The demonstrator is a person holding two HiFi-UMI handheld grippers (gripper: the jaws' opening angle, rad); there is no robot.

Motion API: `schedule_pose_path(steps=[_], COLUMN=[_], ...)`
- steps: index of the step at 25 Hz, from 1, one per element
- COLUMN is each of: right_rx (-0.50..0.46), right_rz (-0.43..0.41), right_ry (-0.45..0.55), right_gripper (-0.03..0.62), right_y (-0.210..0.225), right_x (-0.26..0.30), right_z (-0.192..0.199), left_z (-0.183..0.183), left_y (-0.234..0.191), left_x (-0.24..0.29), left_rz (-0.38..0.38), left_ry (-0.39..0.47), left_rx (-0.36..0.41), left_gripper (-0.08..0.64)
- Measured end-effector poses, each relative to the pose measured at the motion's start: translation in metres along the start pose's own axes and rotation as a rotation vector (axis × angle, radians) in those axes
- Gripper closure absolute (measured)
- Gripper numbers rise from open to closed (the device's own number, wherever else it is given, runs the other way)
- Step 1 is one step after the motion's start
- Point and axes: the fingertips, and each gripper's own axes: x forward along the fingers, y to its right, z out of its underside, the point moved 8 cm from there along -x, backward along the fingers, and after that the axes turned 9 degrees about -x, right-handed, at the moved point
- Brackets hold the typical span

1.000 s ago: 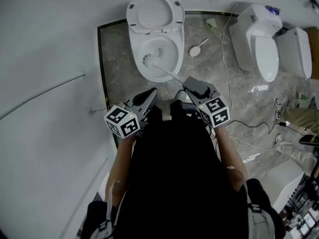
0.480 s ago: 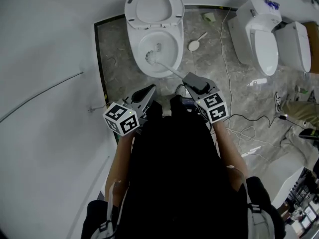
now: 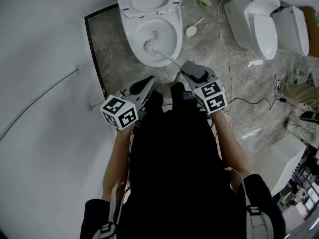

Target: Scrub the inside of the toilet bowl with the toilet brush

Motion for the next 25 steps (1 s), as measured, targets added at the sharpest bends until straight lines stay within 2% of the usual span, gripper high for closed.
schedule_pose_path(steps=[6,13,20,25], right_rx=[-0.011,0.028,0.006,-0.013], right_rz=[0.042,0.069,0.041,0.006], right_ry=[-0.053,-0.106,-0.157,-0.193], right_gripper=[0.437,0.437,0.437,0.437], right_y=[-0.013,-0.020,-0.015,-0.004], right_x=[0.030,0.063,0.103,0.135], right_z=[-0.002,0.007,0.014,0.025], left_z=[-0.002,-0.004,-0.003,0.000], left_y=[-0.027,-0.050,-0.067,-0.074], left_x=[-0.004,-0.004,0.009,0.018], left_rz=[0.019,0.020,0.005,-0.021], left_ry=[-0.060,-0.123,-0.166,-0.154], left_rx=[0.006,0.013,0.005,-0.019], left_gripper=[0.551,0.551,0.551,0.551])
